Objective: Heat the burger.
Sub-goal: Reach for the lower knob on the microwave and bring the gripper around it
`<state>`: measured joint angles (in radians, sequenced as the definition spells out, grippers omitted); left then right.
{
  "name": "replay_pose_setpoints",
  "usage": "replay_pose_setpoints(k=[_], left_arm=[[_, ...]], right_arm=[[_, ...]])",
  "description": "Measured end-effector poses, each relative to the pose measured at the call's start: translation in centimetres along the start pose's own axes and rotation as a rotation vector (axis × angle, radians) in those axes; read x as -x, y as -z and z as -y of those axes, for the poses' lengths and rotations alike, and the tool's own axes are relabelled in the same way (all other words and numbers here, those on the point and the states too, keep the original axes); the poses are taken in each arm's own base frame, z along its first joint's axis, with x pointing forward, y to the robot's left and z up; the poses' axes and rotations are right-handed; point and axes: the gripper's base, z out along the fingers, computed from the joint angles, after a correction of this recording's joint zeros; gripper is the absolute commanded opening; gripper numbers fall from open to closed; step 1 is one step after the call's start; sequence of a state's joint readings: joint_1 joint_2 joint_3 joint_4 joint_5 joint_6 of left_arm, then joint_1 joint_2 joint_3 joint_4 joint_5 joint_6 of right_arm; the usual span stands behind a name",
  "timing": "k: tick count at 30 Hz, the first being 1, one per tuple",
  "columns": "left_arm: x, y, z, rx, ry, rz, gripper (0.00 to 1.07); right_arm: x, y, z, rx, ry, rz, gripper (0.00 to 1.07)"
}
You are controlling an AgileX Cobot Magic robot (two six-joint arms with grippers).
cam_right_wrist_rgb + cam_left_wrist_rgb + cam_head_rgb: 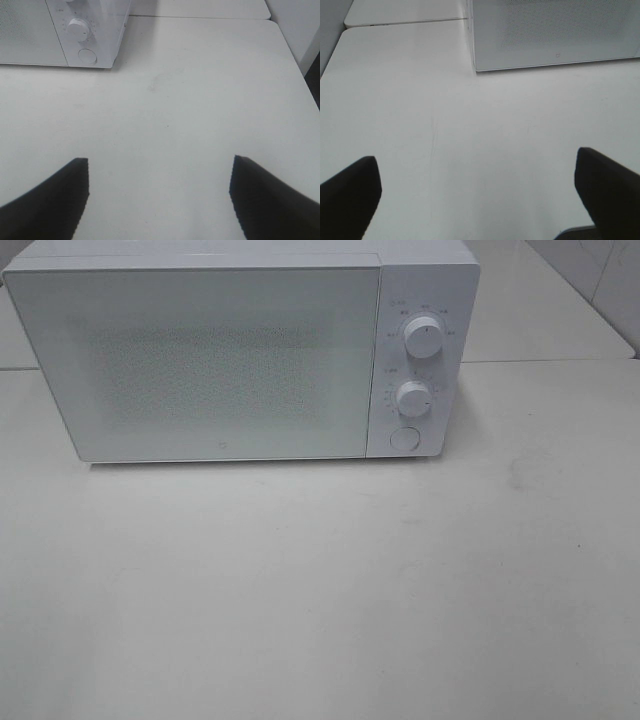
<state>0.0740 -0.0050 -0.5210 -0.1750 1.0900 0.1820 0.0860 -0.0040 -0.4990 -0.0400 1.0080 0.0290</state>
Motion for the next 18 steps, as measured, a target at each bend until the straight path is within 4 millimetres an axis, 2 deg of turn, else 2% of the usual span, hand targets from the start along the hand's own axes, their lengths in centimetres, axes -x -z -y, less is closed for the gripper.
replay_pose_setpoints(k=[7,13,16,18], left_arm=[[0.0,0.0,0.0,0.0,0.0,0.0,0.98],[0.0,0.0,0.0,0.0,0.0,0.0,0.98],[0.0,0.0,0.0,0.0,0.0,0.0,0.98],[0.0,0.0,0.0,0.0,0.0,0.0,0.98]], right_arm=[[0.0,0.0,0.0,0.0,0.0,0.002,0.75],[0.8,0.3,0.0,0.002,-0.002,0.078,0.75],[0.9,0.3,0.0,0.002,-0.003,0.079,0.75],[1.7,-0.4,-0.1,0.006,-0.005,0.052,0.75]])
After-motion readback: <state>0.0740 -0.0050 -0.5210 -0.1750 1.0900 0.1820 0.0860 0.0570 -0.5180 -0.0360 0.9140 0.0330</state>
